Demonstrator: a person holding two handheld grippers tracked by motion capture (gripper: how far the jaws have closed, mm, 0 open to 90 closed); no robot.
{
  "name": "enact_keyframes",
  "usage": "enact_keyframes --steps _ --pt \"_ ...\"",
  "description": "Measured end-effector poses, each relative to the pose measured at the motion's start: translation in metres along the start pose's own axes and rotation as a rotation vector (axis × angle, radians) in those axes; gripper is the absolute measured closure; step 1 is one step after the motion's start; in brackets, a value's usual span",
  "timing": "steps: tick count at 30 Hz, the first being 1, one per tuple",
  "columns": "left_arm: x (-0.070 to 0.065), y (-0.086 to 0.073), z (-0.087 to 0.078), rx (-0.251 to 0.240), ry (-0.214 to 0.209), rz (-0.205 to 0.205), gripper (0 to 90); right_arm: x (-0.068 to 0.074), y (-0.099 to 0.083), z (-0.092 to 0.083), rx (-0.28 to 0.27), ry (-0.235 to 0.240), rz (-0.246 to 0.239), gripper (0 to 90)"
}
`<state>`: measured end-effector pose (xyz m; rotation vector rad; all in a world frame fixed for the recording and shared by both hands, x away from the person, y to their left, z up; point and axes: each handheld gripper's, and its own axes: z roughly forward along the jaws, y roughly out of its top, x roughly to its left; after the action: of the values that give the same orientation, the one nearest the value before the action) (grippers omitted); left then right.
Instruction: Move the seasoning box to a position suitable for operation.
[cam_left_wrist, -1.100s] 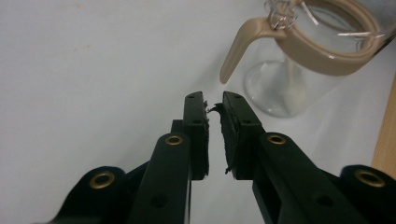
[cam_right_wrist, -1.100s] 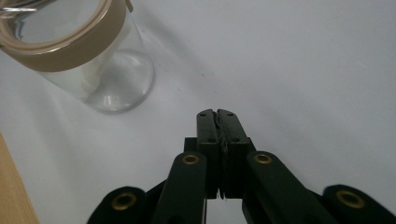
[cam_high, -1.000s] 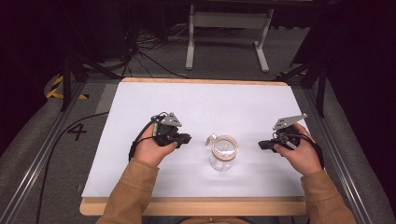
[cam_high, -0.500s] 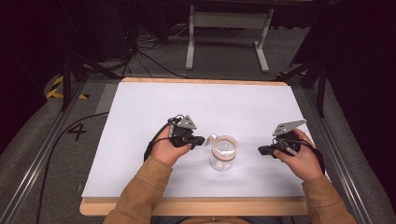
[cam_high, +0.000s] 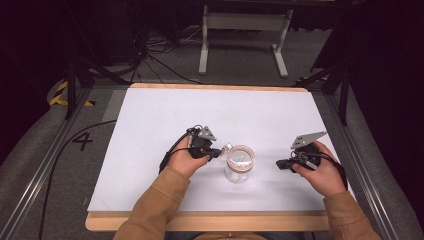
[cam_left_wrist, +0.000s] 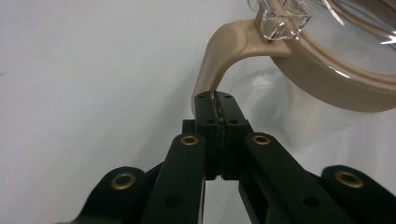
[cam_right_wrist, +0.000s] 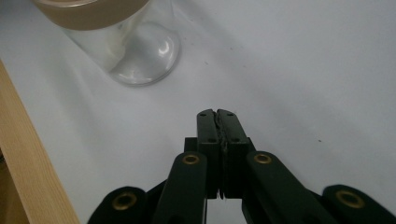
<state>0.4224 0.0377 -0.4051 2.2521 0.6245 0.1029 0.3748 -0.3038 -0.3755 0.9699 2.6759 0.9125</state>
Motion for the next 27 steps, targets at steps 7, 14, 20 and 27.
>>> enact_keyframes --steps 7,14,20,27 --pt "0.002 0.001 0.004 -0.010 0.009 0.024 89.9 0.006 0.003 0.009 0.015 0.022 -0.021 89.7" --pt "0.007 0.004 0.012 -0.037 0.008 0.034 89.9 0.011 -0.001 0.011 0.023 0.023 -0.020 89.7" --pt "0.012 0.011 0.020 -0.051 0.001 0.049 90.0 0.013 -0.010 0.007 0.021 0.009 -0.004 89.8" --pt "0.013 0.012 0.013 -0.062 0.000 0.033 89.4 0.016 -0.011 0.008 -0.007 0.004 0.000 90.0"
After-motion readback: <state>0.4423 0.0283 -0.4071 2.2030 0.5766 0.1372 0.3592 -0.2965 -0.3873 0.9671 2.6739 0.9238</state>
